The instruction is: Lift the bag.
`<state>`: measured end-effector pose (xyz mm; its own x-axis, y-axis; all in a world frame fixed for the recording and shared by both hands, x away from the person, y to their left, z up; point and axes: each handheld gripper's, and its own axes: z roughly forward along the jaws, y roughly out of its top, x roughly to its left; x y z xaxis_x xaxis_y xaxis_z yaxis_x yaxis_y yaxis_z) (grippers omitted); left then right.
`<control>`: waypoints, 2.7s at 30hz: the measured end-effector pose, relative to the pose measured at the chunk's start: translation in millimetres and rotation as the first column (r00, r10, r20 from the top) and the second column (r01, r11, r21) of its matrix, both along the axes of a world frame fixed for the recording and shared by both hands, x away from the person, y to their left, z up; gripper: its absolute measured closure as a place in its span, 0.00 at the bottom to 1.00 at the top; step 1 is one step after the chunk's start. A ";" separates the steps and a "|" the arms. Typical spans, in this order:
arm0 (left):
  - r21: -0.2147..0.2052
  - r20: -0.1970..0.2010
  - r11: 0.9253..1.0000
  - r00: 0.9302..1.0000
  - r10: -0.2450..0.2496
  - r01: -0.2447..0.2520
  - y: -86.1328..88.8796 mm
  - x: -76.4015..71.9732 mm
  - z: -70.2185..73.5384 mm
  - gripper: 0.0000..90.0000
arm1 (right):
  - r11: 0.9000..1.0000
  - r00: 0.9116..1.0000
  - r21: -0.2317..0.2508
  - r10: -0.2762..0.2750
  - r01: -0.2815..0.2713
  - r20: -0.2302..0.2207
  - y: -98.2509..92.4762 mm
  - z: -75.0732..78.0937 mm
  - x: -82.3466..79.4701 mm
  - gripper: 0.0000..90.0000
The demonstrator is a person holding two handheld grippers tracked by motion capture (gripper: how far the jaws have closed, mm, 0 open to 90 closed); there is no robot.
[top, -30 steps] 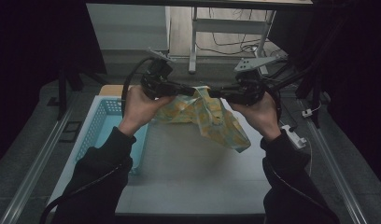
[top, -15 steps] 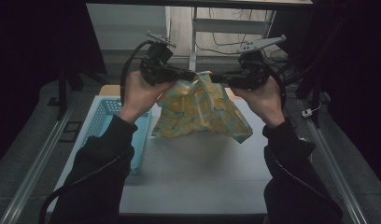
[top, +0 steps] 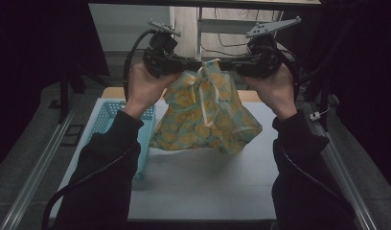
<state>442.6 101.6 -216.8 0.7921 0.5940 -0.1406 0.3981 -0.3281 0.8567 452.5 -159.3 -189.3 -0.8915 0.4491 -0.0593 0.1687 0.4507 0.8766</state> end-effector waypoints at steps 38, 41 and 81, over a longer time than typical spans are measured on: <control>0.084 -0.106 0.996 0.993 0.050 -0.041 -15.0 49.5 -96.0 0.98 | 0.995 0.989 -0.058 -0.087 0.080 -0.121 2.3 -114.1 49.5 0.96; 0.074 -0.105 0.997 0.993 0.045 -0.037 -13.6 47.3 -94.3 0.96 | 0.996 0.989 -0.038 -0.089 0.085 -0.115 0.8 -110.0 47.2 0.92; 0.071 -0.033 0.997 0.999 -0.030 0.032 18.1 -19.8 -116.5 0.06 | 0.997 0.991 0.022 -0.072 0.075 -0.112 -14.5 -120.4 5.0 0.39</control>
